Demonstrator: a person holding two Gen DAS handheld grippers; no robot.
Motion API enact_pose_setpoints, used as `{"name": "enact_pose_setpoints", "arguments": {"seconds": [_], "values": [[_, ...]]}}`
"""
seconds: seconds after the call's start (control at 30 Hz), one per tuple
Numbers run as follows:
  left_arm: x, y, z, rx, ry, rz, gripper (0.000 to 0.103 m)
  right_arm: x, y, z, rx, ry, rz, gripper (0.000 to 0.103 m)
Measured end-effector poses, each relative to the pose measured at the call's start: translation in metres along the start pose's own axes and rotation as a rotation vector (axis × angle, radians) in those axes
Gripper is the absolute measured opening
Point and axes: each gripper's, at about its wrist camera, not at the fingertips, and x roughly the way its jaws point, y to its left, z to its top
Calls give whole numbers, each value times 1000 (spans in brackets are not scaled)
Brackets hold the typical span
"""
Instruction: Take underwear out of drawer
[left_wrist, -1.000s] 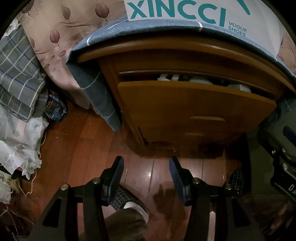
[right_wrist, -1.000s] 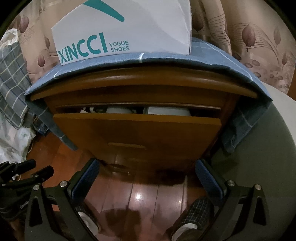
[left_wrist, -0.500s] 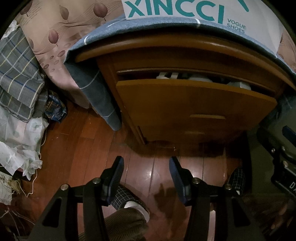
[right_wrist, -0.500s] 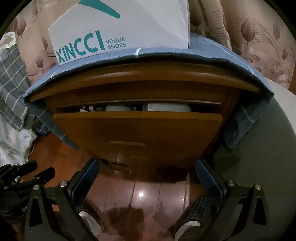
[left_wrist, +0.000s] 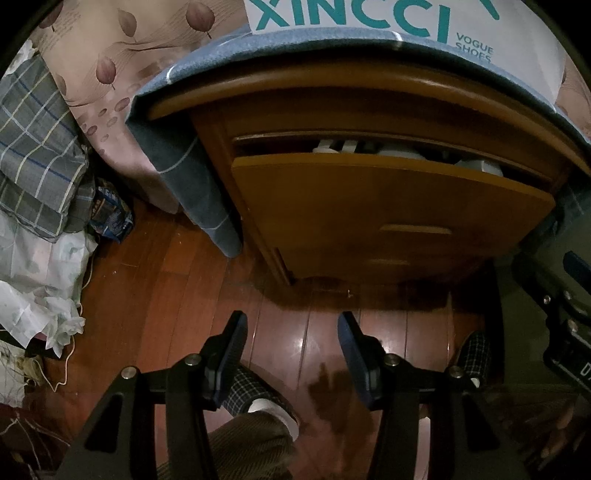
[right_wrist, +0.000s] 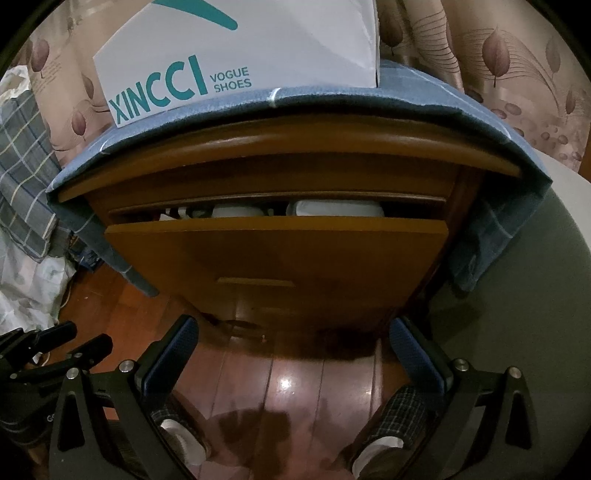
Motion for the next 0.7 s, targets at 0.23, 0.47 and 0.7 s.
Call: {"name": "enact_pose_setpoints", "arguments": {"seconds": [0.23,0.47,0.7], "values": [[-1,1,0,5,6,3,52,2,1,0,-1,7,1,102],[0,0,1,3,10,-1,52,2,2,-1,-2,6,5,102],[0,0,3,2,13,-3,52,2,1,-1,1,8,8,102]]}}
